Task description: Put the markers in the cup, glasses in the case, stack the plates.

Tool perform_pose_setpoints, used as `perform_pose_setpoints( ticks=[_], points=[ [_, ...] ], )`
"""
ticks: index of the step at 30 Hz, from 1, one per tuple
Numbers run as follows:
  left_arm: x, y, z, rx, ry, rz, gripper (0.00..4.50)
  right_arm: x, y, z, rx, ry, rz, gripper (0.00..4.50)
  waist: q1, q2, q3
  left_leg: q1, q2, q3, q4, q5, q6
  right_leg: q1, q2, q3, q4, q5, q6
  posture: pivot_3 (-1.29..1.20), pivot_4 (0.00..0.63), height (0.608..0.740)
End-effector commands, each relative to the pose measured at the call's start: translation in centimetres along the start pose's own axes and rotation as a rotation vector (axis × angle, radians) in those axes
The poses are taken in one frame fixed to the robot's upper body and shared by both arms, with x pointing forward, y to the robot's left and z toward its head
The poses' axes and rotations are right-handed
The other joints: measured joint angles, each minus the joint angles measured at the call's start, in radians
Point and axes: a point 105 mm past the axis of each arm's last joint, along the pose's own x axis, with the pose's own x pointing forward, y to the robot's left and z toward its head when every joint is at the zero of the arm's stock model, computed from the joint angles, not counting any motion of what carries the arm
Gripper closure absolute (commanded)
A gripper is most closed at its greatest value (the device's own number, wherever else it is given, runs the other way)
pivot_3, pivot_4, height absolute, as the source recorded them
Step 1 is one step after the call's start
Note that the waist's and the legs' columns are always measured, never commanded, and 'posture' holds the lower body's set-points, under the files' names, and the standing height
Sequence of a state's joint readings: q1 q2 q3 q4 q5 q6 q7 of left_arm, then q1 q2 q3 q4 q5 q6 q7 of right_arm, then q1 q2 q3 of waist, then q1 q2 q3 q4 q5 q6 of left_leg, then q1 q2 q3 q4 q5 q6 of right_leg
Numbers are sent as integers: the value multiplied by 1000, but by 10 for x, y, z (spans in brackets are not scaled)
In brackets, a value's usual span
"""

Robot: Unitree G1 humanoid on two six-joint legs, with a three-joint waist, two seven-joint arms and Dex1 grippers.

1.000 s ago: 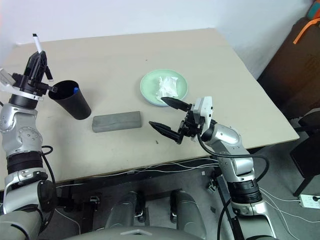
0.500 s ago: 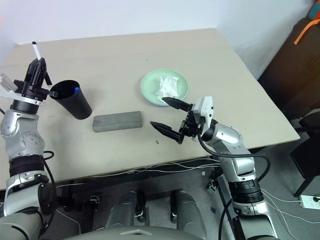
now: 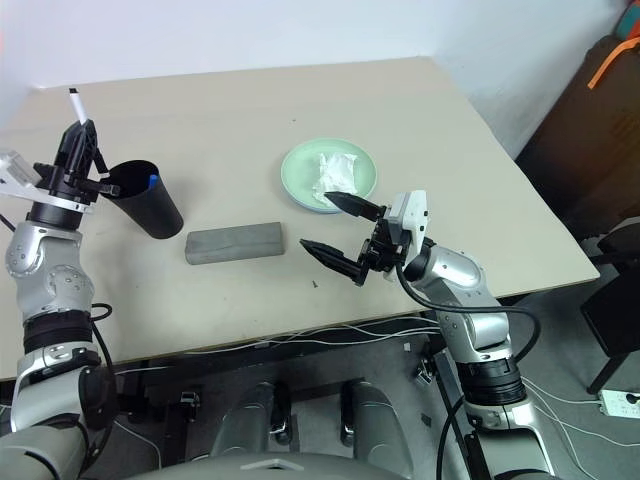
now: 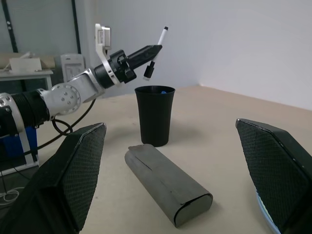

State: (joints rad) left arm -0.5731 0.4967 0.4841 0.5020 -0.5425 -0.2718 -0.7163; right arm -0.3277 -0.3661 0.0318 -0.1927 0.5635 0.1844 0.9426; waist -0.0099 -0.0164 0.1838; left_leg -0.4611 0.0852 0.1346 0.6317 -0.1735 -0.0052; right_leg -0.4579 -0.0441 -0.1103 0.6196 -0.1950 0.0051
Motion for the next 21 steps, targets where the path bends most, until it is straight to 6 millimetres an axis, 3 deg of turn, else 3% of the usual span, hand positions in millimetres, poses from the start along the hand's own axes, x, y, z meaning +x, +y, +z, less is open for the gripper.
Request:
perform_pose_setpoints(
  ticks=[1, 21],
  points=[
    [6, -2, 11, 29, -41, -15, 4489, 1, 2, 14, -46, -40, 12, 0, 0, 0, 0, 0, 0, 0, 0, 0, 0, 0, 0, 0, 0, 0, 0, 0, 150, 740],
    [5, -9, 2, 20, -23, -37, 4489, -1, -1, 14, -62, -28, -5, 0, 0, 0, 0, 0, 0, 0, 0, 0, 0, 0, 0, 0, 0, 0, 0, 0, 150, 740]
  ],
)
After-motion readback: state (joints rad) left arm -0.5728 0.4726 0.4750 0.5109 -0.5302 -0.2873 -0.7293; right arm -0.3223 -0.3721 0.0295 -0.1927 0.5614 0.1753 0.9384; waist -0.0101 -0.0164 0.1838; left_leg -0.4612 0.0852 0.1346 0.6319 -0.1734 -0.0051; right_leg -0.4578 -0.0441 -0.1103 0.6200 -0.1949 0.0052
